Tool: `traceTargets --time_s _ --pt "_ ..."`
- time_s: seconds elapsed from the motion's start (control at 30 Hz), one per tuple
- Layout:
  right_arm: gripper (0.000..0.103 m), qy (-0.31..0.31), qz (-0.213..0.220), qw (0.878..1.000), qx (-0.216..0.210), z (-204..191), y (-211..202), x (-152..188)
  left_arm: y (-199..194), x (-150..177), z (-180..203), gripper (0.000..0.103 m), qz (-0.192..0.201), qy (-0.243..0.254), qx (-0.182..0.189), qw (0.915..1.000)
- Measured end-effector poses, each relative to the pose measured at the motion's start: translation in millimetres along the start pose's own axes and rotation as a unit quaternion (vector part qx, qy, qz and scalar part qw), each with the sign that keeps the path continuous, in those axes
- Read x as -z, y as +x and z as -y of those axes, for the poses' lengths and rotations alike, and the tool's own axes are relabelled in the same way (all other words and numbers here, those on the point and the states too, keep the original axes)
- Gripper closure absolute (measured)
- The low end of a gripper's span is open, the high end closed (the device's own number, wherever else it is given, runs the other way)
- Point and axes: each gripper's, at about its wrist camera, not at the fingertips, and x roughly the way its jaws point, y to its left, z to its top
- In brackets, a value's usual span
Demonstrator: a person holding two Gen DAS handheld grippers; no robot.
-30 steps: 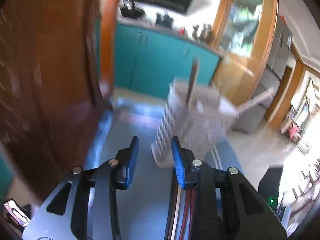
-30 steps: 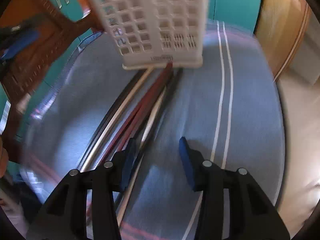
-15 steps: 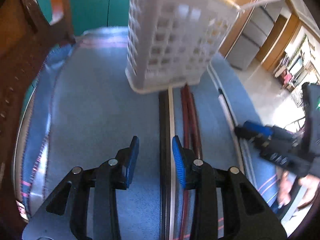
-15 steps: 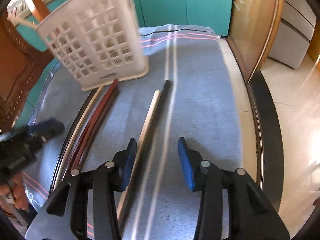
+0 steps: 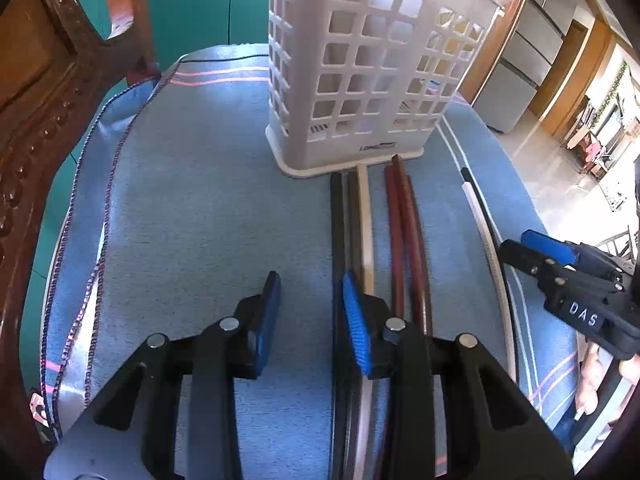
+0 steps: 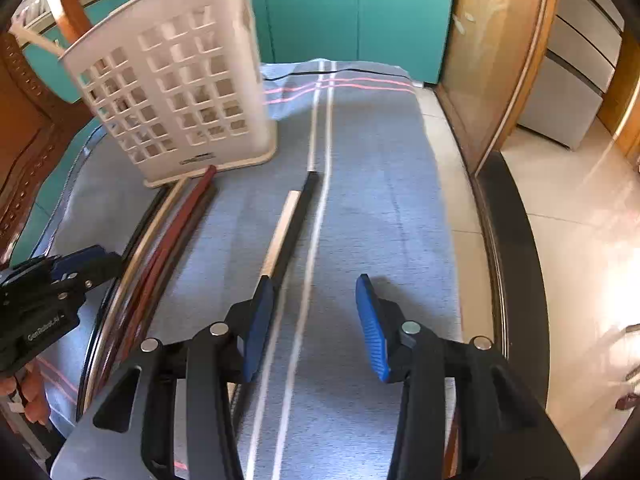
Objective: Organize utensils
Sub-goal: 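Move both open tools back down to the chopsticks on the cloth, then close the left tool on a black chopstick while the right tool lines up on another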
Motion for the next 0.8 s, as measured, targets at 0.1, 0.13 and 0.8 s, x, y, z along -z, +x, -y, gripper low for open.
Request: traceTargets --time_s 0.1,0.13,0.8 --pt "0.060 0.004 -0.001 1.000 0.000 2.3 2.3 -0.5 -0.7 -0.3 2.2 0.068 -0.001 0.000 -0.004 1.0000" --pt "0.060 0.001 0.000 1.000 0.001 1.8 2.9 -0.9 -0.4 -0.9 3.5 0.067 0.000 0.003 -0.007 1.0000" --pt "0.090 -0.068 -0.015 0.994 -0.087 -31.5 6.4 8.0 -1.7 -1.0 -7.8 0.096 0.002 -0.003 -0.044 0.9990"
